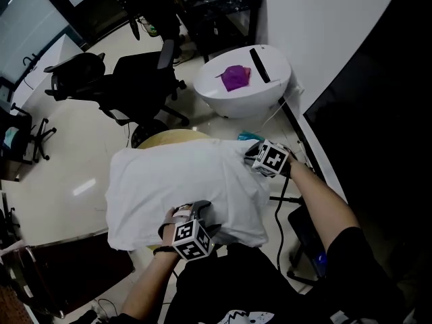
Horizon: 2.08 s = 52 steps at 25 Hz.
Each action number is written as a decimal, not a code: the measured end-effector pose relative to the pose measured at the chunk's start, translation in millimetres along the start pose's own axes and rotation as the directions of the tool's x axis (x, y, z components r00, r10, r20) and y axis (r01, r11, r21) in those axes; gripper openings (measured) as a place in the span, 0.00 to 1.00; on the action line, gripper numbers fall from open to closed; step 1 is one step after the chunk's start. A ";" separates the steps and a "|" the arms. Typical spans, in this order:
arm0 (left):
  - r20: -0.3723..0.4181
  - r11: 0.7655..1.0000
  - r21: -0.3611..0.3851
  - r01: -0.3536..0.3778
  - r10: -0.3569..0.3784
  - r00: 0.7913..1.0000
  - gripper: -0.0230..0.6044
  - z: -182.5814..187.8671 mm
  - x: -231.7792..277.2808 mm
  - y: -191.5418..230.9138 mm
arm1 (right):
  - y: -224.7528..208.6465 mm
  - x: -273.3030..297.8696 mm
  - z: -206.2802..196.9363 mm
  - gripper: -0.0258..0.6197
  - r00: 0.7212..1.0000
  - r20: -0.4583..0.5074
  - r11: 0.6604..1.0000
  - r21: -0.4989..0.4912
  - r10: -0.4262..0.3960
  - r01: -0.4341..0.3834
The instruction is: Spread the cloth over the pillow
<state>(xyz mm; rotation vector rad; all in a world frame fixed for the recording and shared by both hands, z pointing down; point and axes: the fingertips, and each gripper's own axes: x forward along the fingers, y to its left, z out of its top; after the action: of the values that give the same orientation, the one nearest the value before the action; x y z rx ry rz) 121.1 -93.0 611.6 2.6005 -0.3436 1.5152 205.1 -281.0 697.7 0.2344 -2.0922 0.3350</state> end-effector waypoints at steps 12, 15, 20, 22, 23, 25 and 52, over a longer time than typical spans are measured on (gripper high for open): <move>-0.031 1.000 -0.009 0.003 -0.003 1.000 0.53 -4.5 5.9 -1.5 | -25.7 -20.5 -2.9 0.05 0.992 0.021 0.992 -0.040 -0.122 0.122; -0.031 1.000 -0.010 0.003 -0.003 1.000 0.53 -4.6 6.1 -2.5 | -45.3 -30.3 -3.8 0.05 0.982 0.024 0.982 -0.039 -0.186 0.186; -0.027 1.000 -0.012 0.002 -0.002 1.000 0.53 -5.8 7.0 -5.7 | -69.2 -28.0 -4.2 0.05 0.961 0.000 0.957 -0.095 -0.275 0.274; -0.028 1.000 -0.011 -0.004 0.004 1.000 0.53 -5.5 7.4 -4.9 | -75.1 -21.0 -3.6 0.05 0.956 -0.010 0.949 -0.124 -0.292 0.289; -0.029 1.000 -0.011 -0.006 0.005 1.000 0.53 -5.2 7.7 -4.3 | -77.0 -17.3 -3.9 0.05 0.955 -0.015 0.948 -0.132 -0.295 0.291; -0.031 1.000 -0.011 -0.006 0.006 1.000 0.53 -5.1 8.7 -4.0 | -78.1 -8.5 -6.7 0.05 0.957 -0.028 0.950 -0.135 -0.289 0.283; -0.040 1.000 -0.022 0.011 -0.012 0.999 0.53 -7.5 12.6 -3.9 | -112.5 -18.3 -22.5 0.22 0.975 -0.024 0.969 0.108 -0.220 0.221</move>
<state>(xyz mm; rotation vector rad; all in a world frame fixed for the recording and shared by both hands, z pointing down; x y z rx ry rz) 121.8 -89.3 626.4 2.5467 -0.3388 1.5489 266.2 -379.2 709.2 0.5251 -2.0145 0.3167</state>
